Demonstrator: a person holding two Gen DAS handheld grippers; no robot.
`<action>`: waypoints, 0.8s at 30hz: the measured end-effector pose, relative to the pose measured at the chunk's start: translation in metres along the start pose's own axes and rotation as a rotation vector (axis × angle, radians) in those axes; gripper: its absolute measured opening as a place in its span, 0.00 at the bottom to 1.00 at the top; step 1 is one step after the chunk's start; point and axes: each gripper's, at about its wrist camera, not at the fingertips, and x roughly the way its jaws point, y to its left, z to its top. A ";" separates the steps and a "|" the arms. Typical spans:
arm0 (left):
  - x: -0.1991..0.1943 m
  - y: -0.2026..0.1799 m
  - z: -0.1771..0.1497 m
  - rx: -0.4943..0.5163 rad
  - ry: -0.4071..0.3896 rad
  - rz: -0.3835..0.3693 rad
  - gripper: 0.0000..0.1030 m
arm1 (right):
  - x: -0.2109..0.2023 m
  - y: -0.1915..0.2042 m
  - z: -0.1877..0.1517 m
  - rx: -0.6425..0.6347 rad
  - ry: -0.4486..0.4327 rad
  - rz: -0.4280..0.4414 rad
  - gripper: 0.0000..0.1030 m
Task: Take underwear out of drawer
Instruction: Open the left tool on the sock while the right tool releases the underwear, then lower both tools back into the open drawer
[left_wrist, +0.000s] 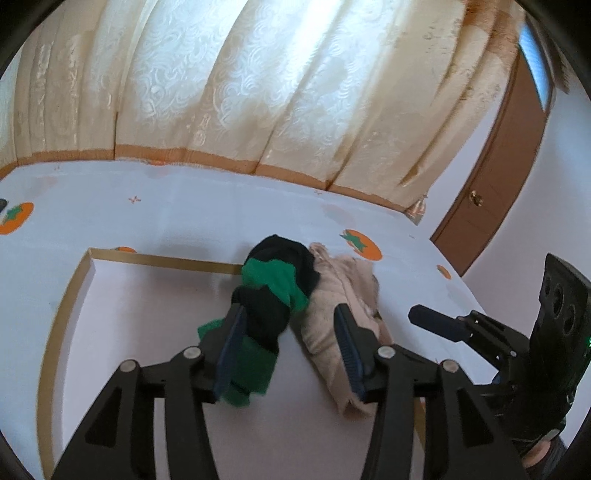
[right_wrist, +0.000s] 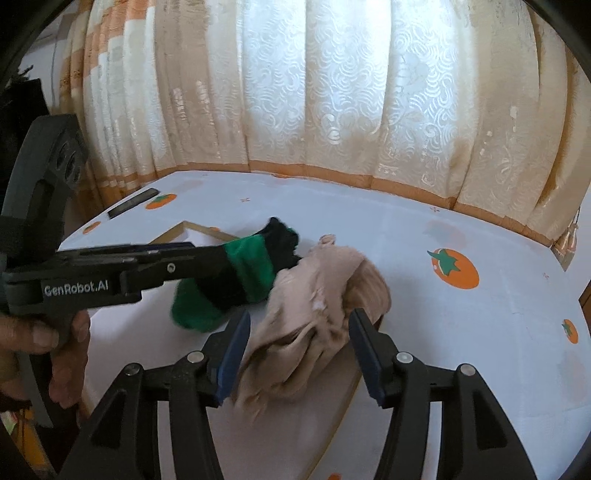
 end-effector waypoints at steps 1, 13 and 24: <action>-0.006 -0.002 -0.002 0.013 -0.005 -0.002 0.48 | -0.007 0.005 -0.003 -0.009 -0.004 0.007 0.57; -0.085 -0.019 -0.046 0.142 -0.070 -0.048 0.53 | -0.088 0.048 -0.038 -0.059 -0.074 0.068 0.63; -0.129 -0.024 -0.109 0.246 -0.020 -0.065 0.54 | -0.153 0.076 -0.060 -0.106 -0.081 0.108 0.64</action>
